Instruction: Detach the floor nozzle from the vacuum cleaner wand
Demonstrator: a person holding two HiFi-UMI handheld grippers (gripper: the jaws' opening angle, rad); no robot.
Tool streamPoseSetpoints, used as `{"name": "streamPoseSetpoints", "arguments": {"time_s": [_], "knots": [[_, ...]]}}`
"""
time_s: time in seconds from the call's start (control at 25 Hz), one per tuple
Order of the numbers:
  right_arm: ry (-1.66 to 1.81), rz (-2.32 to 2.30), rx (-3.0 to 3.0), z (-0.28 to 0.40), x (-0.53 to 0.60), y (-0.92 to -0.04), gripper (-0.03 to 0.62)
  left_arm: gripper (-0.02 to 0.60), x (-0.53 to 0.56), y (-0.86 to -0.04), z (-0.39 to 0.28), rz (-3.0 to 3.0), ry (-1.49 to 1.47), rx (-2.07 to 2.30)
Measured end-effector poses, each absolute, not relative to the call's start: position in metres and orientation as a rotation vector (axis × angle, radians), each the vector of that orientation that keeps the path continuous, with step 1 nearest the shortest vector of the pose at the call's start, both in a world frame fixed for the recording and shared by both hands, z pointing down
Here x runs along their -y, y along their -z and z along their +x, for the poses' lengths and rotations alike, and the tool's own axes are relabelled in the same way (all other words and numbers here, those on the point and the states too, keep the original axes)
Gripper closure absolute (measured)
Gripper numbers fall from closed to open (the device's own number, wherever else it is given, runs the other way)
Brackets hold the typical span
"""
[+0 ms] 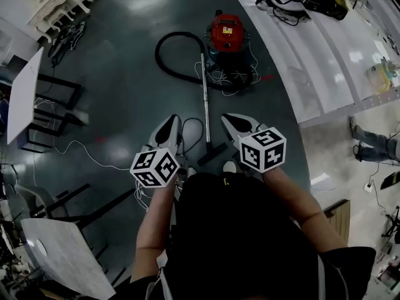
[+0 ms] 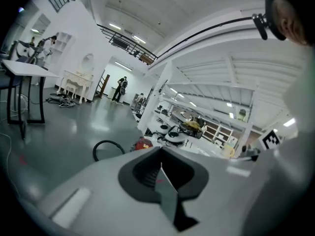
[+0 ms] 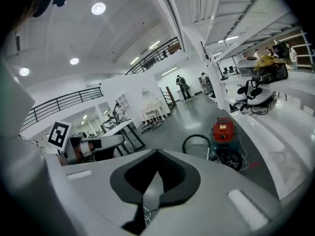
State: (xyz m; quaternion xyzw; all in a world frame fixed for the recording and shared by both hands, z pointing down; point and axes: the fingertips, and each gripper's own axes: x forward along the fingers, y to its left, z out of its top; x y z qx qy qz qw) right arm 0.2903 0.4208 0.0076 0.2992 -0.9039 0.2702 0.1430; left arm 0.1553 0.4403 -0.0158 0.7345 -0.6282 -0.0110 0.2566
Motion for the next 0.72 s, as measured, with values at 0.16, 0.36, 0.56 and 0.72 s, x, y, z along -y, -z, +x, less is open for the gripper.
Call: {"name": "streamPoseSetpoints", "arguments": {"time_s": [0.16, 0.36, 0.56, 0.72], "knots": [[-0.814, 0.808, 2.602, 0.307, -0.409, -0.016, 0.6, 0.574, -0.439, 0.019, 0.159, 1.936, 0.035, 1.781], [-0.843, 0.756, 2.615, 0.305, -0.406, -0.017, 0.6, 0.574, -0.446, 0.015, 0.148, 1.877, 0.025, 1.836], [-0.846, 0.746, 2.616, 0.301, -0.397, -0.02, 0.6, 0.574, -0.438, 0.011, 0.142, 1.865, 0.01, 1.846], [-0.838, 0.753, 2.608, 0.288, -0.39, -0.023, 0.6, 0.574, -0.427, 0.008, 0.143, 1.911, 0.002, 1.809]]}}
